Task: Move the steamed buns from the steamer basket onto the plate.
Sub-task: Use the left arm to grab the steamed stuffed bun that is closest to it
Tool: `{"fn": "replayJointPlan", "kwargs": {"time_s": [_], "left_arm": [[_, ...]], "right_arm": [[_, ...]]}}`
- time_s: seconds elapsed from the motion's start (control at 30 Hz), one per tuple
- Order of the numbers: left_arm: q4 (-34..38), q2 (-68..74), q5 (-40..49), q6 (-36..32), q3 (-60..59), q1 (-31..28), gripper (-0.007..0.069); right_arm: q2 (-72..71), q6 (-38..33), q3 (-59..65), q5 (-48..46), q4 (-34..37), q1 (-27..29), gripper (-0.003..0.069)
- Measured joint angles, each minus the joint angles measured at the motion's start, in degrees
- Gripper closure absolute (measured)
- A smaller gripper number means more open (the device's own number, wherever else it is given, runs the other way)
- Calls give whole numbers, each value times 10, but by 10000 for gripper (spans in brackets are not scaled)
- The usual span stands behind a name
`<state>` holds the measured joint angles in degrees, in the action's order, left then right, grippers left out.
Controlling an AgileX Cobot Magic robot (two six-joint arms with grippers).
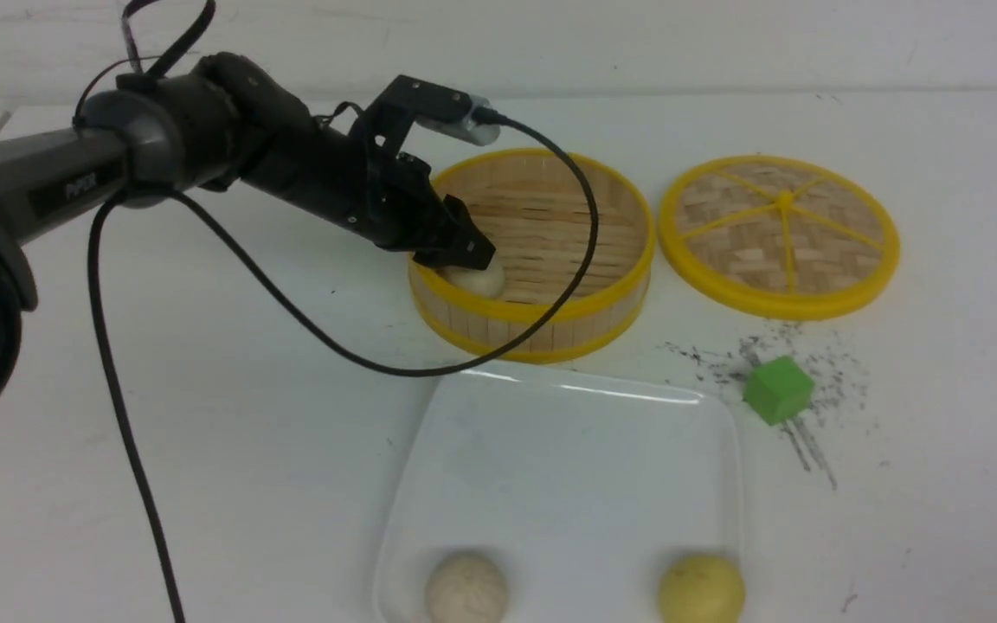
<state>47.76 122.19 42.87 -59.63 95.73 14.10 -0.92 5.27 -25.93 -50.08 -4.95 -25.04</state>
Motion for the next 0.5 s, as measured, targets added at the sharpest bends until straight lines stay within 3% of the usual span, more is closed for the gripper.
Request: {"fn": "replayJointPlan", "kwargs": {"time_s": [0.27,0.5], "left_arm": [[25,8,-15,-35,0,0,301],[-1,8,-41,-37,0,14,322]], "right_arm": [[0,0,0,0,0,0,315],[0,0,0,0,4,0,315]]}}
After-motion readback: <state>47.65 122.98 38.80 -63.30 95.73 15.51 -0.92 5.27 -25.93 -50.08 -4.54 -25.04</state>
